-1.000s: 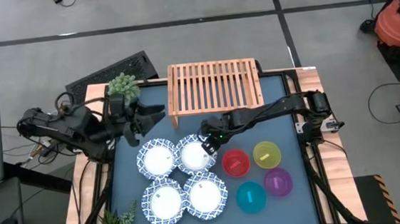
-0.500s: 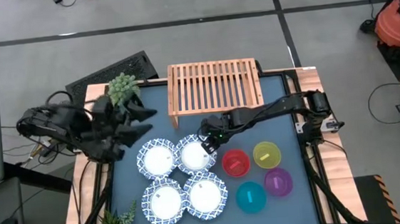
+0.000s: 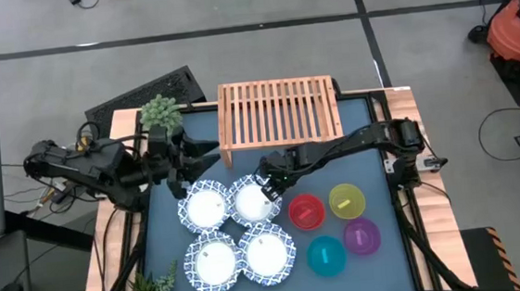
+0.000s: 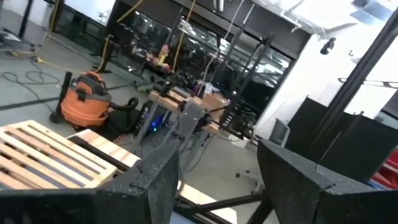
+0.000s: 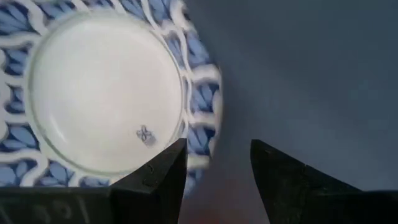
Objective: Place and stack bowls onto a shelf
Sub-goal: Put the top right white patterned bowl on the shelf
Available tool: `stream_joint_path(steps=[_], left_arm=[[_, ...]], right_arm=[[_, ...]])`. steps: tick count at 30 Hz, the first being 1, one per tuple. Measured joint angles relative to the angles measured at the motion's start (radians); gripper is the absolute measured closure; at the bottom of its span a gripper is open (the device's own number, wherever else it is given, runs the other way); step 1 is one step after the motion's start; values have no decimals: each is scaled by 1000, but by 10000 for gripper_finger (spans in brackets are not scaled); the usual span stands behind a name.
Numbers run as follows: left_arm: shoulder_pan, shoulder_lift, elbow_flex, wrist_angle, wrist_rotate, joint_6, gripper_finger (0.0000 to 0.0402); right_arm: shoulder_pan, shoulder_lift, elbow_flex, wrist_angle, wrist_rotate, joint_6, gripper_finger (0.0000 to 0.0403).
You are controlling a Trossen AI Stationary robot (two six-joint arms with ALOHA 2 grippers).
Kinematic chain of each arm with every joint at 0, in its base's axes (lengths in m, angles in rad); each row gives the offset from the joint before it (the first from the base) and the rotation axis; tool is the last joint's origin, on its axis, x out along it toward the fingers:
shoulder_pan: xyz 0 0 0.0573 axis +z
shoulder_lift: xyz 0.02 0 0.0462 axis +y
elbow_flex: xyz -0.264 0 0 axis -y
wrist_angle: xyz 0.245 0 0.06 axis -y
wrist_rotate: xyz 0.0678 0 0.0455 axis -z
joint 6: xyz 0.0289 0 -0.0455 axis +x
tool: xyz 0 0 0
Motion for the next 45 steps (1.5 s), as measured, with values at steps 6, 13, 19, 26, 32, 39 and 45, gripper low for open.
stream_joint_path(steps=[6,13,19,26,32,39,45], left_arm=[[9,3,0,6,-11,-30,200],[16,0,0,19,-21,-52,200],[17,2,0,7,-51,-100,200],[38,2,0,7,-127,-115,200],[39,3,0,-6,-125,-122,200],[46,3,0,-16,-151,-120,200],[61,2,0,-21,-162,-120,200]], right_arm=[[-11,37,0,42,-42,8,198],[-14,38,-1,41,-32,-14,235],[-22,27,0,21,-33,-28,354],[-42,12,0,-5,-78,-68,373],[-55,-57,6,-76,-86,-127,380],[-76,-189,22,-131,-198,-164,380],[-110,-325,21,-101,-361,-199,380]])
